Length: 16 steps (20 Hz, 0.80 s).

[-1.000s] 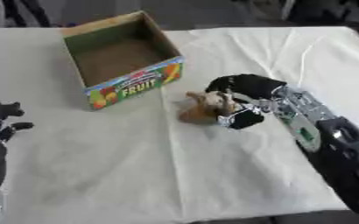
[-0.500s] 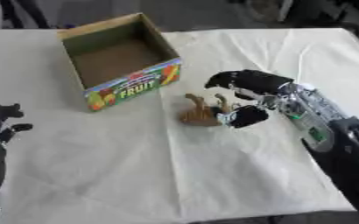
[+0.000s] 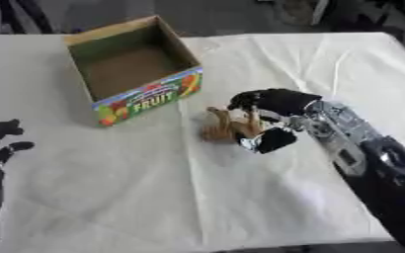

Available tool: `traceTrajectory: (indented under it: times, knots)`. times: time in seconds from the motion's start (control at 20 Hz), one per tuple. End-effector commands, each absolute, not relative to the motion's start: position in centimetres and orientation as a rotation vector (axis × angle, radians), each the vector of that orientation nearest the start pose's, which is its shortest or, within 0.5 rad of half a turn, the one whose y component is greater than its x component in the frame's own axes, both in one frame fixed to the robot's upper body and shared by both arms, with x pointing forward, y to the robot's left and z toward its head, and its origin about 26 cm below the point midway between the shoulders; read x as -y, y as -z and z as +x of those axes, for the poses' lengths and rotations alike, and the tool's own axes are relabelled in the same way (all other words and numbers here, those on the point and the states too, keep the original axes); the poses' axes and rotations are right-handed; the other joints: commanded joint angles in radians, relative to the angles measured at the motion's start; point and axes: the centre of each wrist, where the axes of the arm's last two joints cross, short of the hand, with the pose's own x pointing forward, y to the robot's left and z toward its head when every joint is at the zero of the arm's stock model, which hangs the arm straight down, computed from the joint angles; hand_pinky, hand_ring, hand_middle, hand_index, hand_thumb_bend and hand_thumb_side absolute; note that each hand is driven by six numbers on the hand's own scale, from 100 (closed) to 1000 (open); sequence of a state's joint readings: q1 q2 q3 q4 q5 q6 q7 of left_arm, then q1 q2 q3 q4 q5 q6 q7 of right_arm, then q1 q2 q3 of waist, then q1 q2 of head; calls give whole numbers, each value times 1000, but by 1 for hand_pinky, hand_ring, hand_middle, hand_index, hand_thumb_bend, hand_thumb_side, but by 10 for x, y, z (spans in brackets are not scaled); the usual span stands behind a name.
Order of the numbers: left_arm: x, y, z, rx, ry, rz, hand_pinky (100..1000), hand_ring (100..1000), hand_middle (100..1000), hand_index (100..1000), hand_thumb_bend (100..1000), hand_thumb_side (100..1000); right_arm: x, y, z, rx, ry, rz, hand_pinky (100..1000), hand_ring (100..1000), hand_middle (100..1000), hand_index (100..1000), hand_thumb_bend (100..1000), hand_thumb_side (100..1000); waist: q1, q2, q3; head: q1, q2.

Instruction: Pick up objects on the table and place them in the box.

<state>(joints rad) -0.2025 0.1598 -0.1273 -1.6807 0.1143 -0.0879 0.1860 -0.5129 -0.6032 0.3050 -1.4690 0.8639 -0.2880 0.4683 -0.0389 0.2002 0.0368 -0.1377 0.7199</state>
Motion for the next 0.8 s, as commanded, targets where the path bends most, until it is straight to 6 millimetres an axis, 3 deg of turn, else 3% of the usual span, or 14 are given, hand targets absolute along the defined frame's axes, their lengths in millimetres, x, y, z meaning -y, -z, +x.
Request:
traceTrajectory:
  times: [0.05, 0.3, 0.4, 0.55, 0.8]
  knots:
    - [-223, -80, 319, 1962, 46, -15, 617, 877, 533, 628, 555, 681, 287, -145, 388, 1356, -1901, -837, 884, 947, 953, 981, 143, 749, 3, -16, 1, -7, -8]
    - [-223, -80, 319, 1961, 46, -15, 617, 878, 533, 628, 555, 682, 289, -134, 393, 1331, -1904, -843, 879, 938, 948, 979, 141, 755, 4, -16, 3, -11, -6]
    - [-223, -80, 319, 1961, 47, -17, 617, 878, 533, 628, 554, 682, 288, -131, 394, 1328, -1910, -845, 860, 925, 939, 976, 145, 710, 4, -16, 3, -12, -6]
    - [-223, -80, 319, 1961, 47, -17, 617, 878, 533, 628, 554, 682, 289, -130, 395, 1320, -1916, -855, 804, 878, 920, 957, 149, 565, 3, -16, 4, -13, -7]
    - [-223, -80, 319, 1962, 48, -17, 618, 878, 534, 629, 553, 681, 292, -129, 397, 1319, -1904, -882, 622, 718, 811, 896, 164, 391, 2, -17, 6, -16, -8]
